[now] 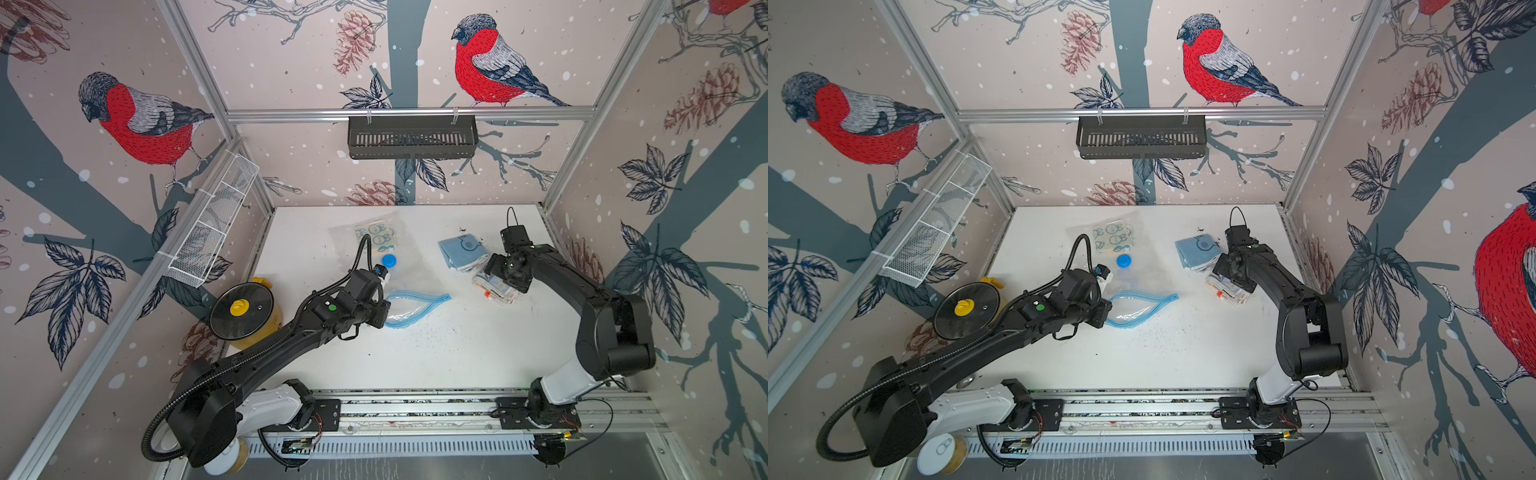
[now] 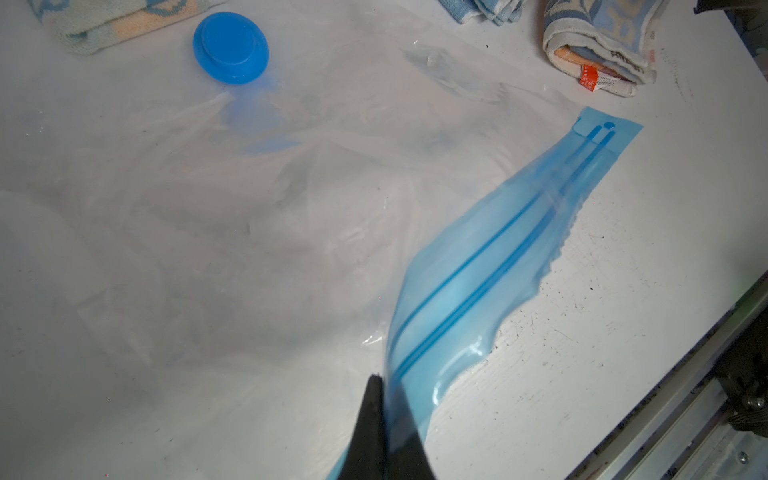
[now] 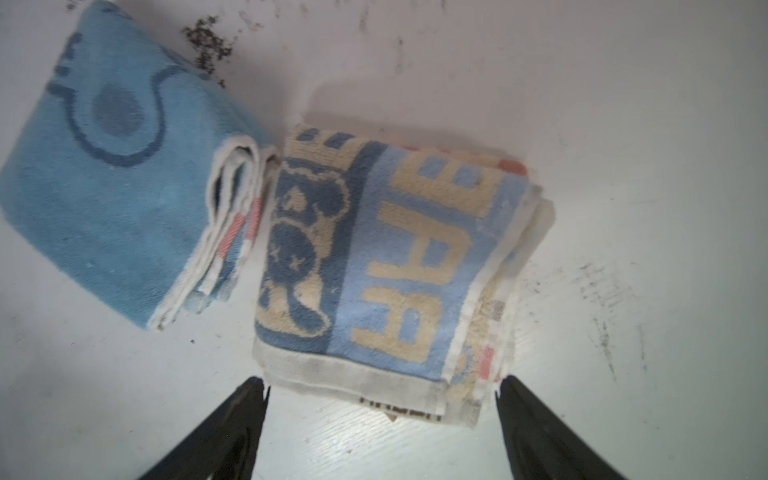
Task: Place the folded towel into the vacuum bag
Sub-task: Move the towel to the center of the board.
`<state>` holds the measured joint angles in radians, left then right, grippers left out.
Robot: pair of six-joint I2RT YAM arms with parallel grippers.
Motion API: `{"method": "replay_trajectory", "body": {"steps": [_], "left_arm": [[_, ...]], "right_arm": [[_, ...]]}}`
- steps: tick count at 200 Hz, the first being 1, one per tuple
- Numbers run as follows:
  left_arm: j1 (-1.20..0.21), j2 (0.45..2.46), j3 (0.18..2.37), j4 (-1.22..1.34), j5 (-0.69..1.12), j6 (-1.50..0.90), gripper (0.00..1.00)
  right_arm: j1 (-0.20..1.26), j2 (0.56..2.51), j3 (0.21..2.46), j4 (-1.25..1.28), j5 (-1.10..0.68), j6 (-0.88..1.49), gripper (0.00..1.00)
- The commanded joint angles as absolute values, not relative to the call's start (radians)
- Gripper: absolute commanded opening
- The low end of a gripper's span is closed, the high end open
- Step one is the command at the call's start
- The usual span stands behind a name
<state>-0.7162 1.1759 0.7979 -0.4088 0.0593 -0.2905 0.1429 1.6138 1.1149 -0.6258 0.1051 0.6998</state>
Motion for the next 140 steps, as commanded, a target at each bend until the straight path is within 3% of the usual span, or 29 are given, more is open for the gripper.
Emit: {"method": "replay_trajectory", "body": {"steps": [1, 67, 140], "left_arm": [[-0.715, 1.18, 0.808, -0.42, 0.1, -0.301, 0.0], [-0.715, 1.192, 0.801, -0.413, 0.125, -0.328, 0.0], [-0.714, 1.226, 0.84, -0.419, 0.077, -0.335, 0.0]], "right_arm": [[0.147, 1.644, 1.136, -0.644, 0.118, 0.664, 0.86], [0.2, 1.692, 1.173, -0.643, 0.193, 0.636, 0.87], [0.29, 1.818, 1.363, -0.621, 0.055, 0.777, 0.88]]}}
